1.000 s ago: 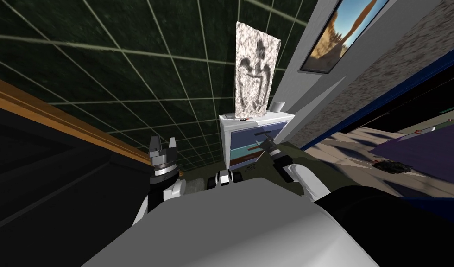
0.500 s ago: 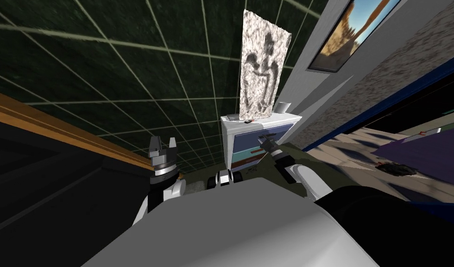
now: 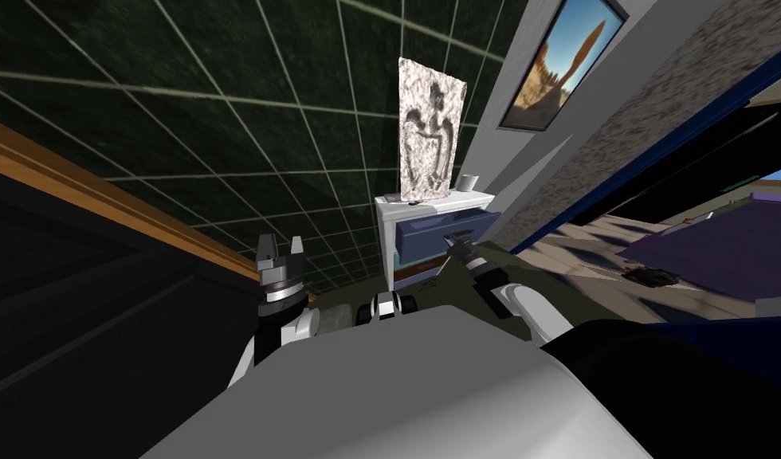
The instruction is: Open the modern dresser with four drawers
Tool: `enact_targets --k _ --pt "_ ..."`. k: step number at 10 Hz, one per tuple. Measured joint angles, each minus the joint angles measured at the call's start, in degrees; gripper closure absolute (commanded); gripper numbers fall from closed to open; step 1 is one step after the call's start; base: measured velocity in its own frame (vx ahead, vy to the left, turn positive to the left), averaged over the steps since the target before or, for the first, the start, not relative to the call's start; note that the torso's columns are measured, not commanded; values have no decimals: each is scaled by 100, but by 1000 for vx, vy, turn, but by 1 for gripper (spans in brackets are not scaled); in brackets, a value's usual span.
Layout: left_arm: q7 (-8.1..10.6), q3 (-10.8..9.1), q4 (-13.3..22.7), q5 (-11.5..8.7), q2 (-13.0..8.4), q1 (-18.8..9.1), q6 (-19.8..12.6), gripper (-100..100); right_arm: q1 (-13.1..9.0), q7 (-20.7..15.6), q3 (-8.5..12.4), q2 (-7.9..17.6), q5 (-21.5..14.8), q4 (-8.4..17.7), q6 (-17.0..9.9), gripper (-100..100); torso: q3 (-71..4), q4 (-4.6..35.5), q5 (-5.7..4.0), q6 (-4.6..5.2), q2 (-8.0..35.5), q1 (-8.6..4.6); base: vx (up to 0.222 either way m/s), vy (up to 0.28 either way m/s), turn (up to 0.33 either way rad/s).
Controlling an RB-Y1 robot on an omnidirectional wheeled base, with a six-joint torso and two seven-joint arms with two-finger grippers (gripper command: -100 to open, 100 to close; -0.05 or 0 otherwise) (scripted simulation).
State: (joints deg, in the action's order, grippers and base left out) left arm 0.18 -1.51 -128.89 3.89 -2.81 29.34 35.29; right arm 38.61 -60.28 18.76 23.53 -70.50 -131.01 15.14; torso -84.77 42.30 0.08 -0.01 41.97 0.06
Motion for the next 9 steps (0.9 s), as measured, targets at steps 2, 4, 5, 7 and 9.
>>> enact_targets --k 2,4,5,7,9 --pt "0 0 0 0 0 0 0 0 45 9 -15 6 6 -54 29 100 20 -3 -11 5 32 -15 -170 -41 -45" --pt "0 0 0 0 0 1 0 0 150 96 18 96 12 -188 19 -100 5 -8 -11 5 3 -13 16 4 -102" --pt "0 0 -1 0 0 2 1 0 288 190 157 143 86 -332 42 -100 -13 -17 -4 1 -22 7 90 17 -84" --pt "0 0 -1 0 0 3 1 0 499 350 319 247 160 -565 71 -100 -1 -7 -2 -6 2 2 95 13 -62" --pt "0 0 -1 0 0 2 1 0 702 541 473 384 216 -824 43 -100 28 2 -8 0 43 -7 65 16 -64"
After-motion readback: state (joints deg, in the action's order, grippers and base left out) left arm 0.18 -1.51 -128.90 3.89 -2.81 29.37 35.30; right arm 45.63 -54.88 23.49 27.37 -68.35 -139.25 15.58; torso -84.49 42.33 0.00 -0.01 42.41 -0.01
